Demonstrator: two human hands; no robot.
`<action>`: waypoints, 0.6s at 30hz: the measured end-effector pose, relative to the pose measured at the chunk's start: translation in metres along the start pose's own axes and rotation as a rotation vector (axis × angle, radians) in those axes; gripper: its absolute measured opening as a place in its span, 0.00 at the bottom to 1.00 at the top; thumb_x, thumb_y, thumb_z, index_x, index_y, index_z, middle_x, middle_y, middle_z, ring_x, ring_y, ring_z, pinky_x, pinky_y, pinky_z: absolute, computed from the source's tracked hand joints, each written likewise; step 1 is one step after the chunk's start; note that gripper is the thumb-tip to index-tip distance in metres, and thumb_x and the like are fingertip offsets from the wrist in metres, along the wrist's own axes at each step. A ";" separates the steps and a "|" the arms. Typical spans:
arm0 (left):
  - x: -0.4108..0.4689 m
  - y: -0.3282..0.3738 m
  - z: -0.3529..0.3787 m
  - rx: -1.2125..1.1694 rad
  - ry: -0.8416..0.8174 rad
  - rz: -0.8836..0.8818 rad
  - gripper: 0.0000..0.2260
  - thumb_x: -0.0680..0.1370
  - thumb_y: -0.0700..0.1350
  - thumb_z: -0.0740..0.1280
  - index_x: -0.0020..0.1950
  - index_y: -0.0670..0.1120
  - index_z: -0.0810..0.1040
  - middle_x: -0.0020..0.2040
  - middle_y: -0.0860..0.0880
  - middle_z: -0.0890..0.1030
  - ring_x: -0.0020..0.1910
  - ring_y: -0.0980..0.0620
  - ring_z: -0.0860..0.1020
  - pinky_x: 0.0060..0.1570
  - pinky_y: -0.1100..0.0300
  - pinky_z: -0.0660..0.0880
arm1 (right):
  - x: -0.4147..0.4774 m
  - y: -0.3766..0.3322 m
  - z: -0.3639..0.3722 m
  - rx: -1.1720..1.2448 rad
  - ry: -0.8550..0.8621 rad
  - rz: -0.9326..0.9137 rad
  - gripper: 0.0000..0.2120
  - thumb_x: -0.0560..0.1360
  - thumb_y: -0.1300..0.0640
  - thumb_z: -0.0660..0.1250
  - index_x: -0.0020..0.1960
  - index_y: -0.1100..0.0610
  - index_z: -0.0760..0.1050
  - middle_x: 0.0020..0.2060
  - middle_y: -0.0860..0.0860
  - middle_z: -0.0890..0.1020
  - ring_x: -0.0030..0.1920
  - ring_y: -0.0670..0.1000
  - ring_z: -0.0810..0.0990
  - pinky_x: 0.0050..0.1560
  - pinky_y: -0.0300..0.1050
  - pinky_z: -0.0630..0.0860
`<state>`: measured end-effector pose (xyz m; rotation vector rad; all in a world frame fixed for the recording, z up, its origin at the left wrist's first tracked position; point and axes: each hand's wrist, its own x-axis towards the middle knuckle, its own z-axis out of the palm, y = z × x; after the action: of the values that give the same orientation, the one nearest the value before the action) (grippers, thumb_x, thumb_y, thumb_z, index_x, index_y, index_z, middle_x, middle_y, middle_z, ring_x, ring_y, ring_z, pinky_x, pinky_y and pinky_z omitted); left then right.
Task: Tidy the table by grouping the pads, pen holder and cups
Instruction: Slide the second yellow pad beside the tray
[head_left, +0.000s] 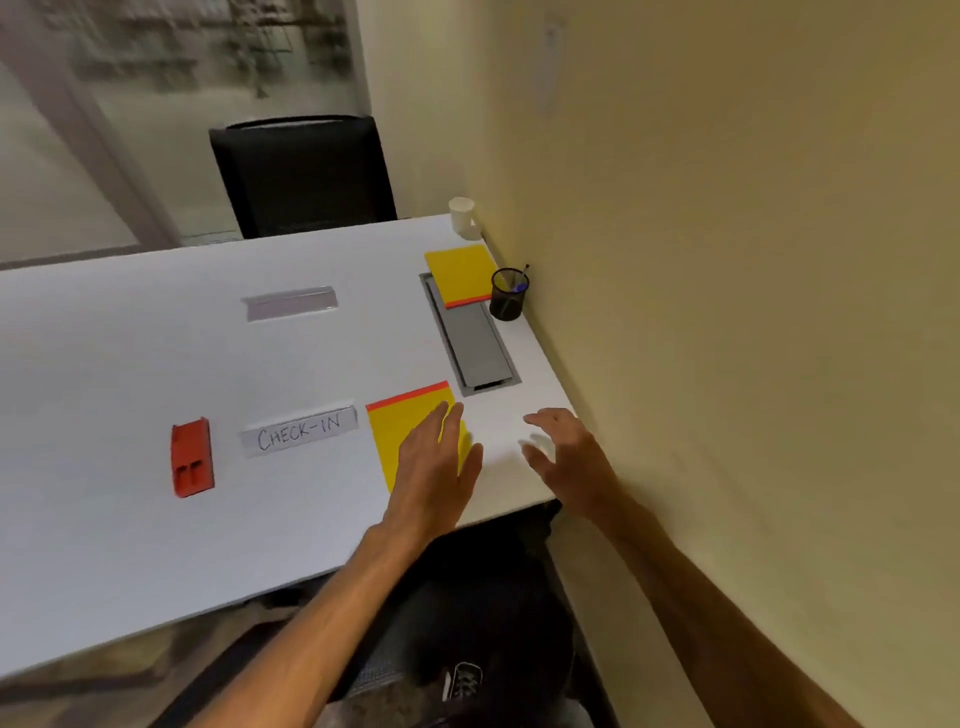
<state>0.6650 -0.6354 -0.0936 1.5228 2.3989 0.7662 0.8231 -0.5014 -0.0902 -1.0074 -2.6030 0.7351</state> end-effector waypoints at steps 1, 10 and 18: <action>0.002 -0.004 0.001 -0.011 -0.017 -0.064 0.27 0.82 0.53 0.59 0.78 0.44 0.60 0.78 0.42 0.62 0.76 0.43 0.61 0.73 0.47 0.62 | 0.009 0.004 0.004 0.021 -0.023 -0.013 0.19 0.77 0.57 0.70 0.67 0.61 0.76 0.64 0.57 0.78 0.65 0.56 0.77 0.65 0.47 0.74; 0.007 -0.026 0.001 -0.081 -0.033 -0.376 0.29 0.82 0.56 0.57 0.80 0.45 0.53 0.79 0.44 0.56 0.77 0.44 0.58 0.72 0.44 0.61 | 0.063 0.028 0.045 0.116 -0.250 -0.163 0.17 0.77 0.60 0.69 0.64 0.65 0.76 0.63 0.60 0.79 0.61 0.59 0.80 0.61 0.40 0.74; 0.016 -0.061 0.039 -0.129 -0.162 -0.533 0.35 0.79 0.53 0.65 0.80 0.46 0.52 0.79 0.44 0.56 0.75 0.42 0.60 0.71 0.45 0.64 | 0.099 0.046 0.085 0.136 -0.446 -0.098 0.21 0.77 0.57 0.69 0.68 0.64 0.74 0.62 0.62 0.78 0.61 0.60 0.78 0.64 0.55 0.74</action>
<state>0.6266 -0.6296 -0.1565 0.7994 2.4071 0.6304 0.7423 -0.4354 -0.1817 -0.7358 -2.8888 1.2110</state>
